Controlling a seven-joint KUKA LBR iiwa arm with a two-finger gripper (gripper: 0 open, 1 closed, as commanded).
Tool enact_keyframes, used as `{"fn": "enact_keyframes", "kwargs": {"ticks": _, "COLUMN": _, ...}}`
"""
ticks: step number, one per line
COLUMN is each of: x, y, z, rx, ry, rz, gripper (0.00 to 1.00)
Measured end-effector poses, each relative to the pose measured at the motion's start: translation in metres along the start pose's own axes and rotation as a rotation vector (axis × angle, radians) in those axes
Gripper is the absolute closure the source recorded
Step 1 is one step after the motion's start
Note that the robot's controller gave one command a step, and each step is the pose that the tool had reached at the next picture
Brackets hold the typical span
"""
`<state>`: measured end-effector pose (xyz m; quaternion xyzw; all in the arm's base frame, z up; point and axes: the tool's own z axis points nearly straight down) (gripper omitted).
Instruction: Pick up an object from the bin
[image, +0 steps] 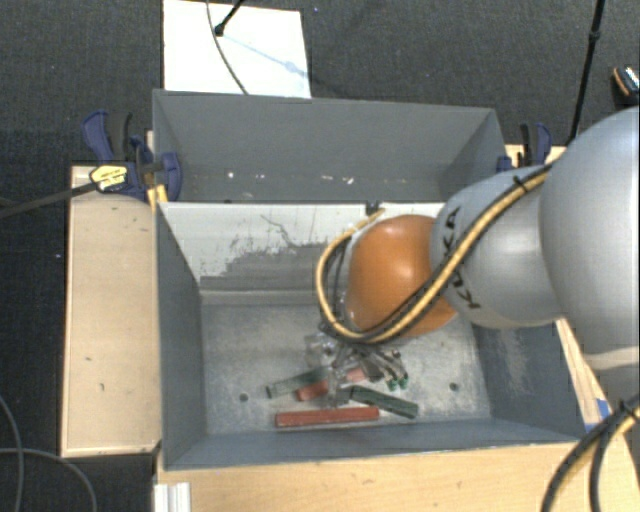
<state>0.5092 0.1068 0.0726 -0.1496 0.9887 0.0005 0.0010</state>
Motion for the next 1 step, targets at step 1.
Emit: {"fn": "enact_keyframes", "kwargs": {"ticks": 1, "x": 0.0205, "y": -0.0031, "z": -0.1416, "rx": 0.001, "ry": -0.007, "rz": -0.009, "gripper": 1.00}}
